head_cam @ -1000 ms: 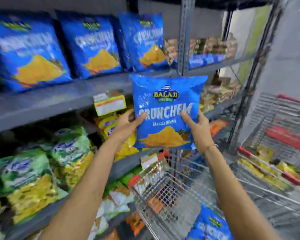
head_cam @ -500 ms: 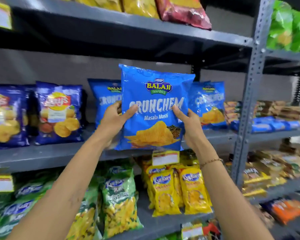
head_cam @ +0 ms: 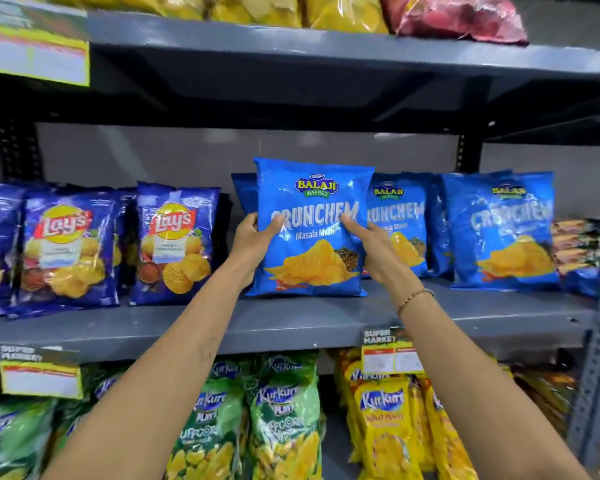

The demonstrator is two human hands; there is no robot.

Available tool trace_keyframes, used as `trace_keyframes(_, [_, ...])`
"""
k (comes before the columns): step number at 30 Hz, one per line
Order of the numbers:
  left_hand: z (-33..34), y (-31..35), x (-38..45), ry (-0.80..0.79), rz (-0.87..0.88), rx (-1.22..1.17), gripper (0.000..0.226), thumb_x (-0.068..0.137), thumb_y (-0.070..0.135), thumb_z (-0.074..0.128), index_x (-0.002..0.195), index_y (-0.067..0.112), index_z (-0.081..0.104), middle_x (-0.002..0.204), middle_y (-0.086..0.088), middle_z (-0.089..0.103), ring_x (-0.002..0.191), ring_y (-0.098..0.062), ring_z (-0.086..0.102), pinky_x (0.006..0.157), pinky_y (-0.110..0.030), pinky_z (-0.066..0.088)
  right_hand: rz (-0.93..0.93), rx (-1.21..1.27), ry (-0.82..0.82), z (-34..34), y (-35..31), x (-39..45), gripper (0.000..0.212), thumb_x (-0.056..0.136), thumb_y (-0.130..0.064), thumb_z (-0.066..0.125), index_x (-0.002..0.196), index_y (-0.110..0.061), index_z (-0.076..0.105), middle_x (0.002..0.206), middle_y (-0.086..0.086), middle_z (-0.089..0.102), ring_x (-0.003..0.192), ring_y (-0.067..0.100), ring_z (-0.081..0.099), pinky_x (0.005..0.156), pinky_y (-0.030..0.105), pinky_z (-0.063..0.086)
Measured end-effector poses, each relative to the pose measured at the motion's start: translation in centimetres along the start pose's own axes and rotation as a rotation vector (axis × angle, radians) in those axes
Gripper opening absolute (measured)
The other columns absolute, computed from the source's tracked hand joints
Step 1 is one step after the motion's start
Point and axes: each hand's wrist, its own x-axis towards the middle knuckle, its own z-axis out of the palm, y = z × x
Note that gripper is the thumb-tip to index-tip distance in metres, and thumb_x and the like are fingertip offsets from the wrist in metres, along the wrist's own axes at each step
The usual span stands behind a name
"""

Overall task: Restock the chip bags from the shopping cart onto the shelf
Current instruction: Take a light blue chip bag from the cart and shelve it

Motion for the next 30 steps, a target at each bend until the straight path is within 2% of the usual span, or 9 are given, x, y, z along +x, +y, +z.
trace_keyframes(5, [-0.3, -1.5, -0.1, 0.024, -0.047, -0.001, 0.03, 0.088, 0.037, 0.059, 0.108, 0.014, 0.055, 0.117, -0.009, 0.067, 0.089, -0.015, 0.067, 0.081, -0.032, 0.057, 0.022, -0.104, -0.01, 0.4, 0.8, 0.6, 0.113, 0.053, -0.065, 0.079, 0.142, -0.009, 0.035, 0.131, -0.004, 0.06, 0.113, 0.009, 0.062, 0.099, 0.034, 0.051])
trace_keyframes(8, [-0.7, -1.9, -1.0, -0.006, -0.052, 0.056, 0.063, 0.083, 0.035, 0.067, 0.133, 0.011, 0.037, 0.132, -0.006, 0.058, 0.105, -0.015, 0.062, 0.092, -0.034, 0.052, -0.004, -0.214, 0.04, 0.6, 1.3, -0.3, 0.1, 0.07, -0.063, 0.067, 0.145, -0.009, 0.029, 0.144, -0.001, 0.045, 0.128, 0.013, 0.047, 0.099, 0.025, 0.04])
trace_keyframes(11, [-0.7, -2.6, -3.1, 0.192, 0.139, 0.433, 0.072, 0.083, 0.029, 0.067, 0.14, 0.007, 0.029, 0.142, -0.008, 0.042, 0.125, -0.021, 0.044, 0.104, -0.035, 0.039, -0.15, -0.39, 0.177, 0.6, 1.6, -2.4, 0.066, 0.086, -0.051, 0.058, 0.136, -0.012, 0.043, 0.134, 0.004, 0.052, 0.121, 0.02, 0.051, 0.082, 0.019, 0.045])
trace_keyframes(13, [0.0, -2.9, -5.3, 0.333, 0.35, 0.595, 0.055, 0.084, 0.02, 0.065, 0.131, 0.006, 0.04, 0.133, -0.012, 0.046, 0.121, -0.027, 0.041, 0.102, -0.034, 0.035, -0.254, -0.466, 0.311, 0.7, 1.6, -4.7, 0.05, 0.09, -0.04, 0.057, 0.129, -0.011, 0.049, 0.129, 0.006, 0.057, 0.112, 0.021, 0.056, 0.084, 0.03, 0.049])
trace_keyframes(15, [1.3, -2.9, -7.3, 0.322, 0.477, 0.568, 0.035, 0.085, 0.016, 0.062, 0.118, 0.007, 0.051, 0.117, -0.011, 0.054, 0.108, -0.025, 0.048, 0.094, -0.03, 0.037, -0.352, -0.474, 0.415, 0.7, 1.8, -7.9, 0.032, 0.09, -0.028, 0.058, 0.119, -0.014, 0.056, 0.118, 0.003, 0.062, 0.103, 0.016, 0.06, 0.084, 0.028, 0.05])
trace_keyframes(19, [5.1, -3.5, -11.7, 0.034, 0.498, 0.368, 0.011, 0.088, 0.018, 0.061, 0.094, 0.009, 0.063, 0.09, -0.004, 0.066, 0.076, -0.002, 0.055, 0.072, -0.009, 0.044, -0.409, -0.46, 0.54, -0.6, 3.5, -15.4, 0.015, 0.088, -0.013, 0.059, 0.1, -0.019, 0.063, 0.094, -0.001, 0.066, 0.082, 0.004, 0.06, 0.075, 0.019, 0.048])
trace_keyframes(23, [10.7, -6.7, -17.7, -0.279, 0.309, 0.231, 0.003, 0.085, 0.022, 0.062, 0.086, 0.021, 0.065, 0.074, 0.017, 0.063, 0.066, 0.014, 0.058, 0.064, 0.001, 0.041, -0.311, -0.461, 0.747, -5.0, 6.5, -24.2, 0.015, 0.088, -0.008, 0.059, 0.095, -0.021, 0.06, 0.08, -0.013, 0.061, 0.072, -0.006, 0.056, 0.065, 0.009, 0.045])
trace_keyframes(27, [17.2, -12.6, -25.7, -0.613, 0.093, 0.235, 0.007, 0.086, 0.02, 0.064, 0.084, 0.014, 0.067, 0.076, 0.007, 0.066, 0.065, 0.007, 0.058, 0.061, -0.002, 0.042, -0.112, -0.461, 1.016, -11.1, 11.3, -34.9, 0.016, 0.089, -0.01, 0.06, 0.089, -0.027, 0.058, 0.078, -0.01, 0.062, 0.067, -0.005, 0.056, 0.063, 0.013, 0.047])
trace_keyframes(30, [21.2, -17.4, -32.3, -0.861, -0.078, 0.263, 0.013, 0.086, 0.013, 0.063, 0.088, 0.001, 0.068, 0.079, -0.005, 0.067, 0.066, -0.005, 0.058, 0.062, -0.017, 0.043, 0.105, -0.457, 1.228, -15.2, 15.8, -43.5, 0.018, 0.087, 0.001, 0.059, 0.09, -0.017, 0.059, 0.075, -0.002, 0.06, 0.061, -0.007, 0.055, 0.061, 0.006, 0.042])
